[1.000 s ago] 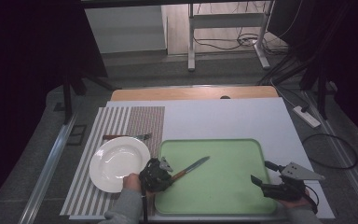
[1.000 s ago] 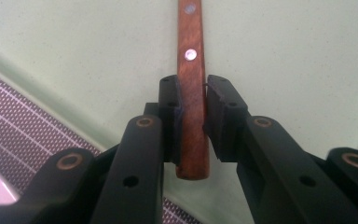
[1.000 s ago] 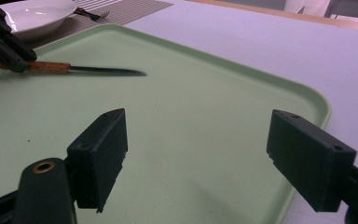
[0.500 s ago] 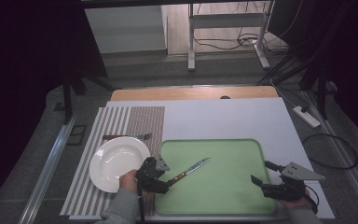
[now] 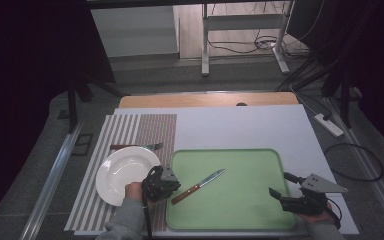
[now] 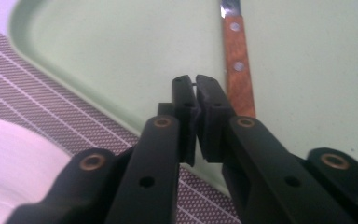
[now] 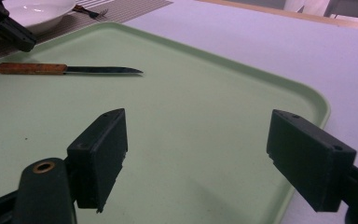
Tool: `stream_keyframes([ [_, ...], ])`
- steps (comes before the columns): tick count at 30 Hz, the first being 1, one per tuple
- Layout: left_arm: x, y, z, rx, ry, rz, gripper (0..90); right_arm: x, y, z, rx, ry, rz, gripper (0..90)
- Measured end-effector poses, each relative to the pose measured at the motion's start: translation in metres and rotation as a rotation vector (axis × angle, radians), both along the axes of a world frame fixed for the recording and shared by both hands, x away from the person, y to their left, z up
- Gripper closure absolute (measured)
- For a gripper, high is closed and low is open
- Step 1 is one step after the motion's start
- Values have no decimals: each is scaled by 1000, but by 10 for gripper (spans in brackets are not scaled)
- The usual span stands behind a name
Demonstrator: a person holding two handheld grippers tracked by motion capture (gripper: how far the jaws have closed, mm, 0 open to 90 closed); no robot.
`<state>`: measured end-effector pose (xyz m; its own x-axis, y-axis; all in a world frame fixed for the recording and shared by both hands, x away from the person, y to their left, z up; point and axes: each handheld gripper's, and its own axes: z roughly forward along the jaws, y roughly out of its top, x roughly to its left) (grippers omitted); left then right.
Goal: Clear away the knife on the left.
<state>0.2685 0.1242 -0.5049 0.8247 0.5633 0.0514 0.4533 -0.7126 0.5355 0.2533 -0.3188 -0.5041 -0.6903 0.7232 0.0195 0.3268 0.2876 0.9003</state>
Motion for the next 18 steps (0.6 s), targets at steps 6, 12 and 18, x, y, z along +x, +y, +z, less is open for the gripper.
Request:
stream_keyframes([
  [6,-2,-5,-2,29,13,-41,886,0,0,0,-2,-2,0,209],
  [12,-7,-8,-3,44,24,-70,885,0,0,0,-2,-2,-1,209],
  [18,-14,-9,-2,55,34,-98,885,0,0,0,-3,-2,-2,209],
])
